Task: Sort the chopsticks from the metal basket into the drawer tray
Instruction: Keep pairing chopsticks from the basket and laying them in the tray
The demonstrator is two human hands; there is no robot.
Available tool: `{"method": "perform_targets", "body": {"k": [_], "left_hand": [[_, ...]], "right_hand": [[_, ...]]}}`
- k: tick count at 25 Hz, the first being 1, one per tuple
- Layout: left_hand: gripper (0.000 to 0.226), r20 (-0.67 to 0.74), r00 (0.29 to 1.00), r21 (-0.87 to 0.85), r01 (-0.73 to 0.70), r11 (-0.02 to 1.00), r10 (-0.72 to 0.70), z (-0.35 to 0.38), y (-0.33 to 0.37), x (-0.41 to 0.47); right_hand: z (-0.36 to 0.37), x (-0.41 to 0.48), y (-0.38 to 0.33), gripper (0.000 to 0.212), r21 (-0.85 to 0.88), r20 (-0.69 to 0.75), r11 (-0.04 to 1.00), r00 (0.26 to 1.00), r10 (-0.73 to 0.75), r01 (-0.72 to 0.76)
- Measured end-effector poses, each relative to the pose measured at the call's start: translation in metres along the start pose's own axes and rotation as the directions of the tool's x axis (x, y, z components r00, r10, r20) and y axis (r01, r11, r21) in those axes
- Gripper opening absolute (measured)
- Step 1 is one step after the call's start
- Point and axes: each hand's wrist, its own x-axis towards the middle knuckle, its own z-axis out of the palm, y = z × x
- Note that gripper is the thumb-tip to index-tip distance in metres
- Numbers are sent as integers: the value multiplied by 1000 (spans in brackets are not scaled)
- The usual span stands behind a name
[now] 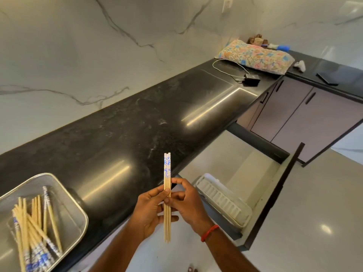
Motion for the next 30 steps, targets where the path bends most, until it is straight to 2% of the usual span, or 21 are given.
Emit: {"method": "perform_targets", "body": {"k": [5, 9, 14, 17, 19, 23, 26, 30], "left_hand": [[23, -11, 999, 152, -28, 988, 30, 28, -13, 15], [23, -15, 999, 197, -26, 980, 30, 50, -32, 27], [25, -24, 999, 158, -19, 987, 23, 83, -56, 32], [42, 7, 1000, 125, 27, 992, -28, 96, -65, 35], [42, -20, 997, 84, 78, 993, -76, 101, -70, 39], [23, -15, 992, 94, 128, 987, -128, 109, -71, 41], [19, -27, 994, 120, 105, 987, -102, 109, -71, 45], [11, -77, 993, 136, 99, 986, -89, 104, -70, 50]], "right_hand": [[-29, 1, 21, 45, -27, -24, 998, 998, 49, -50], [-53, 5, 41, 45, -36, -41, 998, 998, 54, -55], [-86, 10, 53, 40, -100, -72, 994, 996, 47, -54], [-117, 16, 59, 24, -232, -102, 972, 995, 12, -36], [-142, 25, 69, 7, -415, -157, 909, 987, -43, -27], [-178, 46, 99, 6, -693, -225, 697, 974, 31, -182], [-181, 57, 120, 5, -772, -240, 586, 967, 90, -246], [-173, 68, 144, 9, -799, -255, 524, 955, 151, -296]]}}
